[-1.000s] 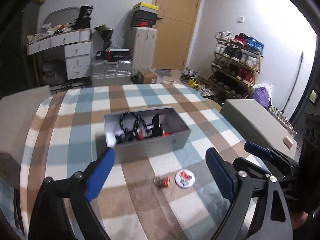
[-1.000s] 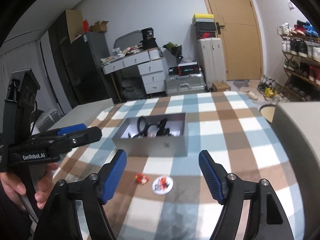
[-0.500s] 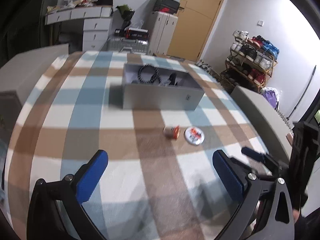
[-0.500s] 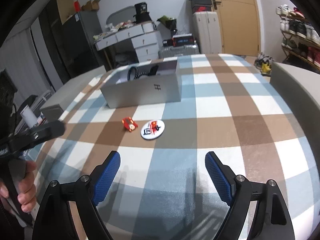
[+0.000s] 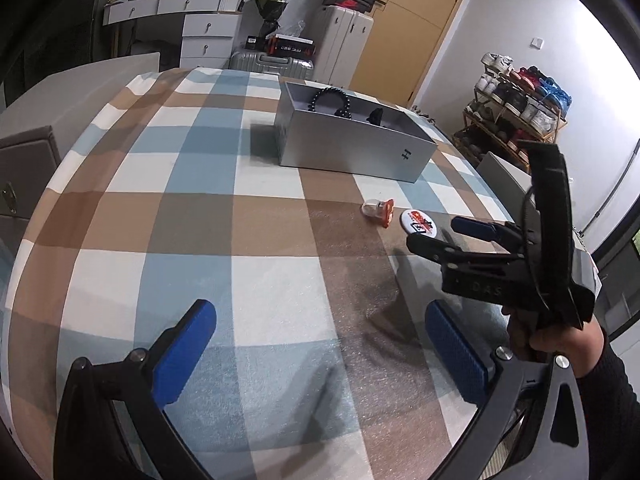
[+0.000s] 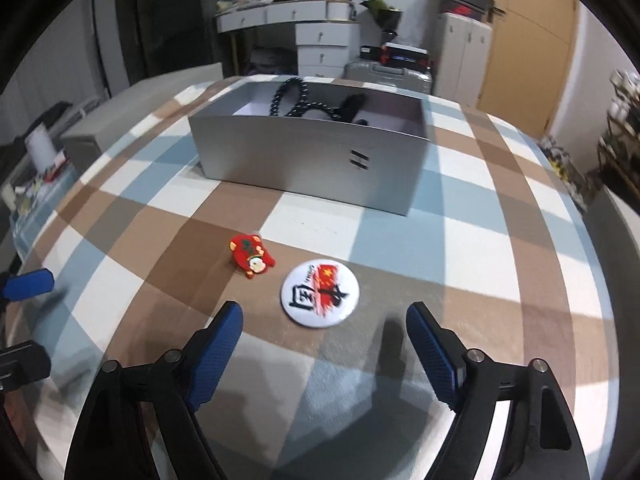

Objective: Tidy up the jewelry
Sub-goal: 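Grasp the white printed badge with the right gripper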

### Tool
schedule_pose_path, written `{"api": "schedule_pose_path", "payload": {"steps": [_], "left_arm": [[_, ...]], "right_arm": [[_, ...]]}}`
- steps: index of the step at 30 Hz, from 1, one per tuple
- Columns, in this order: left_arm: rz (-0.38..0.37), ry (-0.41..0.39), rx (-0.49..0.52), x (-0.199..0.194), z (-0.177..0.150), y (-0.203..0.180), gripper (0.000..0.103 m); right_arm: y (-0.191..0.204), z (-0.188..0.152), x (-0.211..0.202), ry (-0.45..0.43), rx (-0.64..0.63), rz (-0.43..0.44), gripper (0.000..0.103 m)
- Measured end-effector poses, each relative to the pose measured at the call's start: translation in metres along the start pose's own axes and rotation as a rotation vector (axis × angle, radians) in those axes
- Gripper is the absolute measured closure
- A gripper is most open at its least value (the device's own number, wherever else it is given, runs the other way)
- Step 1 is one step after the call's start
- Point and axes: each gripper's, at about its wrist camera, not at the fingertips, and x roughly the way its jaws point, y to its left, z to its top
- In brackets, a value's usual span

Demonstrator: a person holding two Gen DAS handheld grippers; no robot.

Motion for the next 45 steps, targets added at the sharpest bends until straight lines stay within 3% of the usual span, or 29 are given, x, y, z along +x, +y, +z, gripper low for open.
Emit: {"api": "schedule_pose_path", "payload": {"steps": [4,11,13,18,21,22,30,33,37,41,43,45], "left_arm": [[-0.008,-0.002,-0.014,0.0,0.001,0.003,0.001],[-0.011,-0.022,0.005,-0.001,0.006,-0.004,0.001],[-0.015,-0.014,0.006,0.0,0.007,-0.005,0.001],[-0.013,-0.004,0.017,0.001,0.007,-0.006,0.001],[-0.009,-0.007,0.008,0.0,0.007,-0.004,0.001],[-0.007,-0.005,0.005,0.0,0.007,-0.004,0.001],[-0.003,0.002,-0.003,0.0,0.01,-0.001,0.001],[-0.006,0.008,-0.009,0.0,0.01,-0.001,0.001],[-0.006,0.018,-0.011,0.001,0.009,0.001,0.001],[-0.006,0.019,-0.009,0.001,0.009,0.001,0.001],[-0.008,0.02,-0.012,0.001,0.009,0.002,0.001],[-0.014,0.019,-0.022,0.001,0.01,0.003,0.001]], "right_arm": [[-0.004,0.003,0.002,0.007,0.012,0.015,0.026],[-0.004,0.004,0.004,0.005,-0.005,0.043,0.039],[-0.003,0.004,0.003,-0.003,-0.013,0.048,0.062],[-0.004,0.005,0.002,-0.008,-0.01,0.056,0.064],[-0.013,0.006,-0.006,-0.054,0.029,0.06,0.088],[-0.016,0.006,-0.005,-0.045,0.044,0.072,0.088],[-0.025,0.003,-0.004,-0.018,0.093,0.131,0.086],[-0.023,0.003,0.0,-0.012,0.107,0.153,0.063],[-0.009,0.005,0.003,-0.009,0.05,0.102,0.048],[0.007,0.007,0.009,0.004,-0.036,0.033,0.047],[0.013,0.007,0.007,-0.003,-0.064,0.038,0.063],[0.017,0.006,0.006,-0.008,-0.08,0.015,0.062]]}}
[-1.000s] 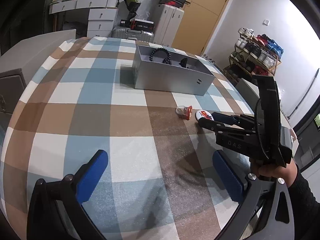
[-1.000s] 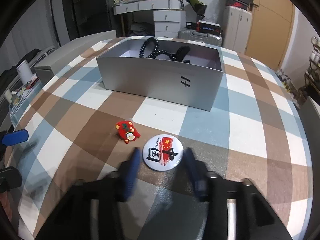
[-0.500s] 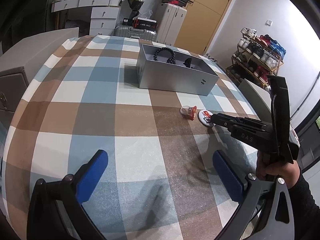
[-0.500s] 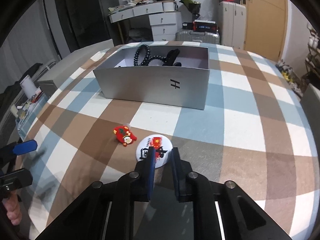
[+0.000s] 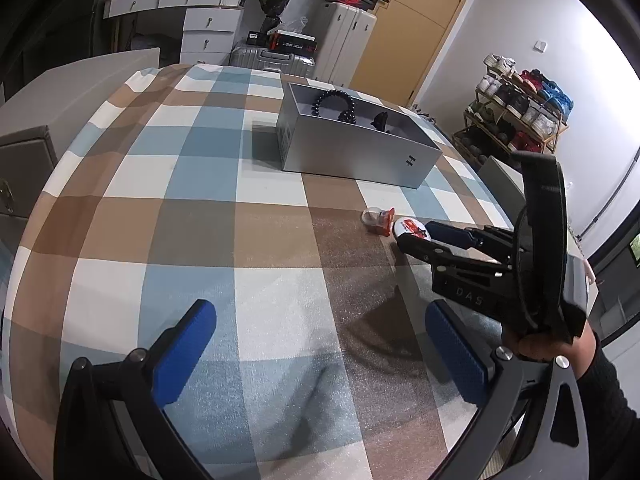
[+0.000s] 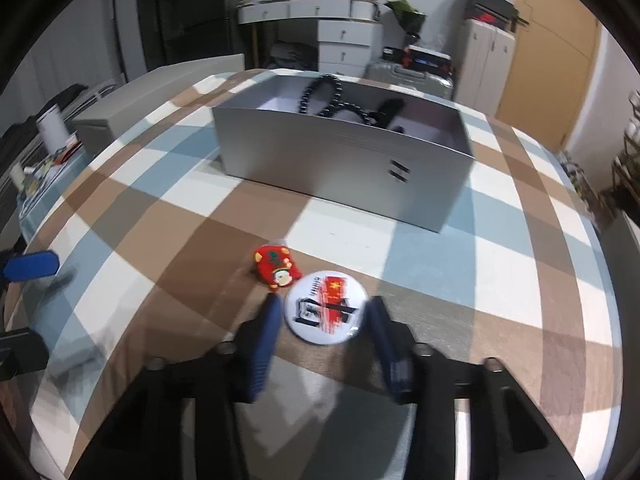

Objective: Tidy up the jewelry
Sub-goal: 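Grasp the white printed badge with the right gripper, then grasp the small red figurine with the left gripper while the right gripper holds the badge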

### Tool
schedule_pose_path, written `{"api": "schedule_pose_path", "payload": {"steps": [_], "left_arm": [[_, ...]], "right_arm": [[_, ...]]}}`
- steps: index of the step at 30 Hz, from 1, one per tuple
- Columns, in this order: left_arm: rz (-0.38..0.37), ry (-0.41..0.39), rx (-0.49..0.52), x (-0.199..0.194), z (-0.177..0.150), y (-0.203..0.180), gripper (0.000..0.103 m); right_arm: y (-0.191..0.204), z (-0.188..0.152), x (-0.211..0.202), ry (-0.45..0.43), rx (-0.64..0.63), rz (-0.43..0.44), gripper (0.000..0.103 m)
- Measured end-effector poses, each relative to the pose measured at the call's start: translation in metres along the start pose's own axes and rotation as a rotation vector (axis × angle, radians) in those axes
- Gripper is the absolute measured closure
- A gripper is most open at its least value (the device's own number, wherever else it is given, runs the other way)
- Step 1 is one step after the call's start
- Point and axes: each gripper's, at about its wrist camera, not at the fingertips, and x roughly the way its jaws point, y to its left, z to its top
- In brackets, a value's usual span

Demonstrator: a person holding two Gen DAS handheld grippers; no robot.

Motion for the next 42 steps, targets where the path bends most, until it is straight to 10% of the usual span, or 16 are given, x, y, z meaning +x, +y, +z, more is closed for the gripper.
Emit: {"api": "schedule_pose_path", "payload": {"steps": [25,42], "left_arm": [[-0.018,0.059,0.122,0.038,0.049,-0.029,0.001],[-0.016,0.18,0.321,0.082,0.053,-0.062,0.001]], "right_arm": [[-0.113,-0.028,-0.086,-0.125,0.301,0.077,0.062],[-0.111,-0.071,-0.081,-0.147,0.393,0.191,0.062]]}}
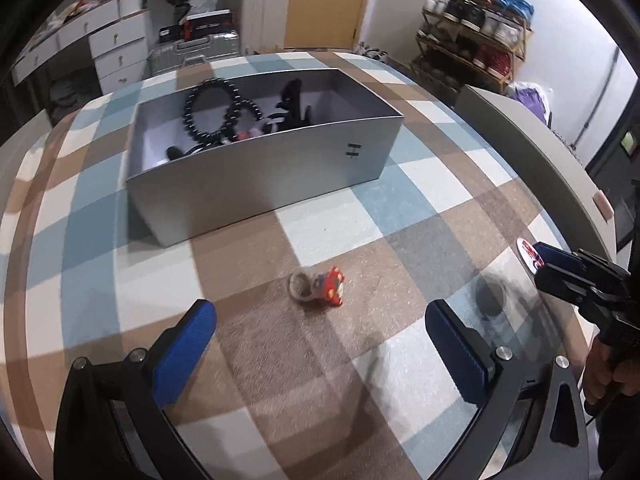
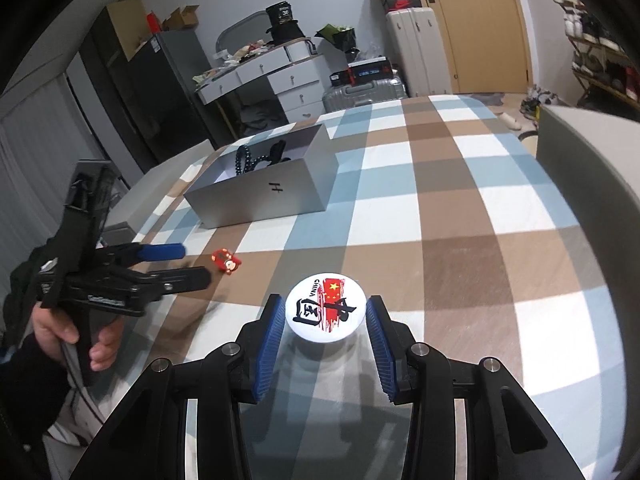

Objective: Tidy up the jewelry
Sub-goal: 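Grasp the small red figurine with the left gripper while the right gripper holds the badge, then carry the figurine and badge into the silver box and open both grippers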

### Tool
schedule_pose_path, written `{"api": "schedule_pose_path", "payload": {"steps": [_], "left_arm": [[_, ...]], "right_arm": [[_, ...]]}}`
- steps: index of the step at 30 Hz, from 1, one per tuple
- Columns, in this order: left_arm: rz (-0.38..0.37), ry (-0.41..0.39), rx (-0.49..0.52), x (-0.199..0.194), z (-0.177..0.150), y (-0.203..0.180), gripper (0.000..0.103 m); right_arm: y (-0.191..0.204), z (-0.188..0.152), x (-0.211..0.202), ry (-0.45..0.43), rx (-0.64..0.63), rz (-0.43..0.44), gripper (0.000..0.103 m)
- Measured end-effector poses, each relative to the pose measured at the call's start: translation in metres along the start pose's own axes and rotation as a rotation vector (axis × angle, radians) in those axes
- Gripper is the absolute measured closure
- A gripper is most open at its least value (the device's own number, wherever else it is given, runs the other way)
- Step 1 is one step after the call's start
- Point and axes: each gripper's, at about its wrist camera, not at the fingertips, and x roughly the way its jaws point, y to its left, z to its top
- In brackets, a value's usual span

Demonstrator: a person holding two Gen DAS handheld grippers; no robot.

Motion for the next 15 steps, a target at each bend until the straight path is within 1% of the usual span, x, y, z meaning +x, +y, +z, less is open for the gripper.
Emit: {"api": "schedule_pose_path", "payload": {"steps": [3,4,5,6,7,8,9,10,11,12,15], "left_arm": [[0.005,-0.005,0.02,0.003,0.003,-0.002,0.004],[0.002,-0.005,0.033,0.003,0.003,-0.004,0.014],[0.004,-0.002,0.047,0.004,0.004,-0.006,0.029],[0.016,0.002,0.063,0.005,0.004,-0.008,0.037],[0.02,0.01,0.074,0.008,0.005,-0.008,0.052],[0.018,0.019,0.082,0.009,0.005,-0.009,0.064],[0.011,0.024,0.088,0.011,0.005,-0.008,0.068],[0.014,0.017,0.091,0.01,0.004,-0.007,0.075],[0.013,0.013,0.093,0.01,0.005,-0.007,0.085],[0.01,0.014,0.092,0.01,0.005,-0.005,0.088],[0.007,0.014,0.08,0.009,0.005,-0.003,0.088]], "right_arm": [[-0.001,-0.002,0.001,0.002,0.014,0.011,0.062],[0.0,-0.003,0.002,0.002,0.013,0.012,0.062],[0.0,-0.003,0.002,0.002,0.011,0.012,0.062],[0.001,-0.003,0.002,0.001,0.009,0.013,0.062],[0.002,-0.003,0.002,0.001,0.007,0.013,0.062],[0.002,-0.003,0.002,-0.001,0.006,0.015,0.062],[0.003,-0.003,0.002,-0.003,0.005,0.019,0.062],[0.004,-0.003,0.001,-0.005,0.005,0.02,0.062],[0.005,-0.002,0.001,-0.008,0.004,0.022,0.062],[0.006,-0.002,0.0,-0.011,0.001,0.024,0.062],[0.009,-0.001,-0.001,-0.013,-0.007,0.024,0.062]]}}
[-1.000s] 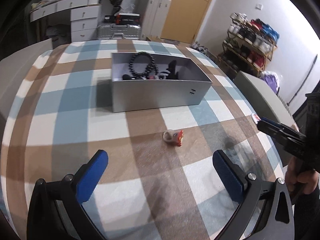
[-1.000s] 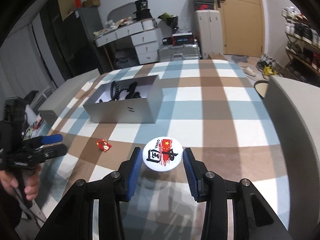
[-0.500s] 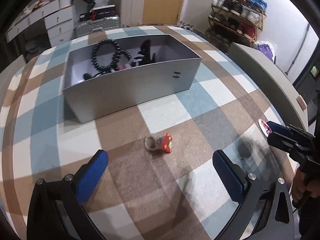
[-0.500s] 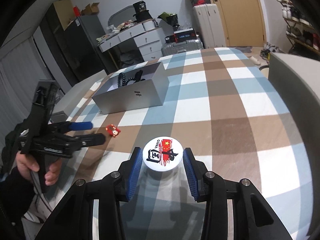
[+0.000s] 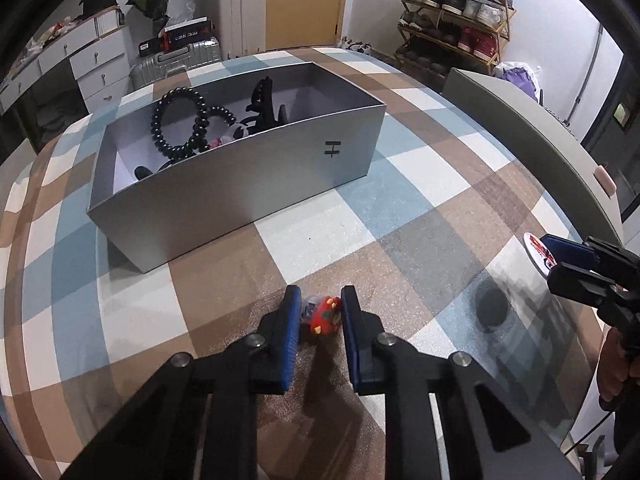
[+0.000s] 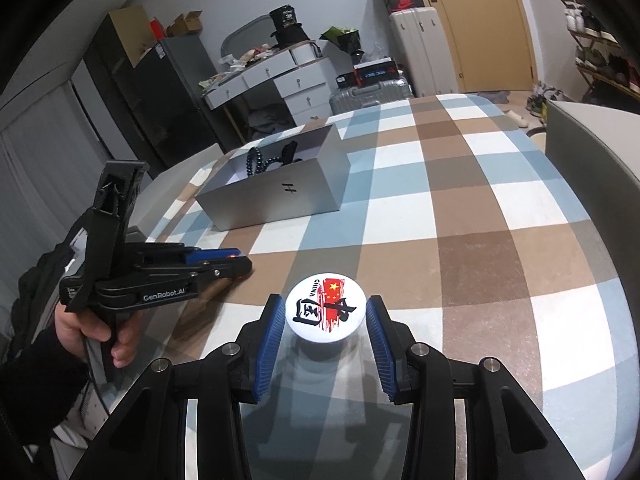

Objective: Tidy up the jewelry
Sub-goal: 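Carry the figurine and badge into the silver box and open both grippers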

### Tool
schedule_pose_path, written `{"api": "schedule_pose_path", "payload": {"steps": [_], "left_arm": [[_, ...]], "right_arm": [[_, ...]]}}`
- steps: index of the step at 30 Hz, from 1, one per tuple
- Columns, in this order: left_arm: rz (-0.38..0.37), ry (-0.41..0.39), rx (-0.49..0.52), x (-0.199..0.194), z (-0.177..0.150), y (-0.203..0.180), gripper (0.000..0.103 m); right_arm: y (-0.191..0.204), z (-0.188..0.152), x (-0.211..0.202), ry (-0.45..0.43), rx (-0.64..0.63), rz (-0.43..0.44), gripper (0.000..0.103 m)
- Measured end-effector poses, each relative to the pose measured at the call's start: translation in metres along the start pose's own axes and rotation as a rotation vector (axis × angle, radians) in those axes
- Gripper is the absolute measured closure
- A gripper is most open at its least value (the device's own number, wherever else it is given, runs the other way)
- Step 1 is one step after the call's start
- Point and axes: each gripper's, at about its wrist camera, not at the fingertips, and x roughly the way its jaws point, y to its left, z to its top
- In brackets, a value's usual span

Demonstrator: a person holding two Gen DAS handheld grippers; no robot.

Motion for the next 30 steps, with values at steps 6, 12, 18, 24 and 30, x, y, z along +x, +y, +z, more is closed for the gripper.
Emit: {"api": "schedule_pose_path", "payload": {"steps": [6,12,18,24,30], "left_arm": [[0.016,-0.032,0.01,-0.01,-0.001,-0.003,0.088],[0.027,-0.117,0.019,-0.036,-0.002,-0.006,0.088],[0.039,-0.213,-0.01,-0.074,0.011,0.009,0.088],[0.046,-0.253,-0.059,-0.086,0.031,0.036,0.088],[0.001,-0.248,-0.142,-0.075,0.048,0.068,0.088]], "right_arm": [[0.004,0.002,0.001,-0.002,-0.003,0.006,0.062],[0.015,0.015,0.003,-0.013,-0.018,0.022,0.062],[0.032,0.051,0.006,-0.043,-0.076,0.068,0.062],[0.045,0.103,0.021,-0.053,-0.093,0.134,0.062],[0.061,0.137,0.056,-0.031,-0.12,0.166,0.062]]}}
